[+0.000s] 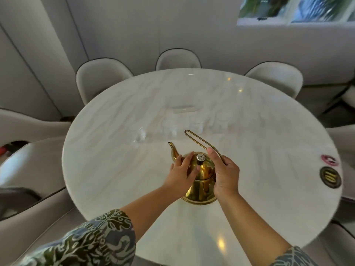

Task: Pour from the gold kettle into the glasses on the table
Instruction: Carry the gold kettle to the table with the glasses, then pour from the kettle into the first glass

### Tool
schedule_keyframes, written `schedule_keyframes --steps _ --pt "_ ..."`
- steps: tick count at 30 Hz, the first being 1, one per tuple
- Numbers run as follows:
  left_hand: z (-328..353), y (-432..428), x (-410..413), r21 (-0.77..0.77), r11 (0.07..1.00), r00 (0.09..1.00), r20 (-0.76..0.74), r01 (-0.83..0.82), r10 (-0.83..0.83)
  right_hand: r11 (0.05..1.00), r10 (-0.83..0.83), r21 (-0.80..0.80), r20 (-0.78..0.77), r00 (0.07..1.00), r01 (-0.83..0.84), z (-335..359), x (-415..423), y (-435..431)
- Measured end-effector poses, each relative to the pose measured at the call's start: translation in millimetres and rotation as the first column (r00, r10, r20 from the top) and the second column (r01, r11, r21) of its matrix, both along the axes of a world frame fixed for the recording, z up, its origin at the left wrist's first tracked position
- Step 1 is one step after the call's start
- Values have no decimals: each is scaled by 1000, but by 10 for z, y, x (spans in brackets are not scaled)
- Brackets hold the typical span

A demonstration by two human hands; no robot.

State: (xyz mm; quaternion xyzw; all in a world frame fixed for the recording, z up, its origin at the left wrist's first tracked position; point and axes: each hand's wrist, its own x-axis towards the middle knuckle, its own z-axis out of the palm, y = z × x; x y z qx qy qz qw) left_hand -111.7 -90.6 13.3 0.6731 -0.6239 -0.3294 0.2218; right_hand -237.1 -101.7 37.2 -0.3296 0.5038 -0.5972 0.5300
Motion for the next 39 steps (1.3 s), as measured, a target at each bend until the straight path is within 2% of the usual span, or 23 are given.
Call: schedule_keyframes --steps 8,20,31,39 --pt "15 -641 -781 -40 992 988 -87 122 -125 991 -134 -21 -81 988 133 141 -800 -551" --pt "43 -1672 -1283 -48 965 951 -163 258 -262 957 -279 17 -200 939 288 140 -1251 -1469" --pt "63 -2378 -1368 -5 952 926 -229 307 -300 942 -321 -13 -312 894 334 184 -1277 -2208" --pt "50 -2558 -1438 39 958 911 -322 284 -257 945 -315 -71 -449 836 318 269 -1294 -2495"
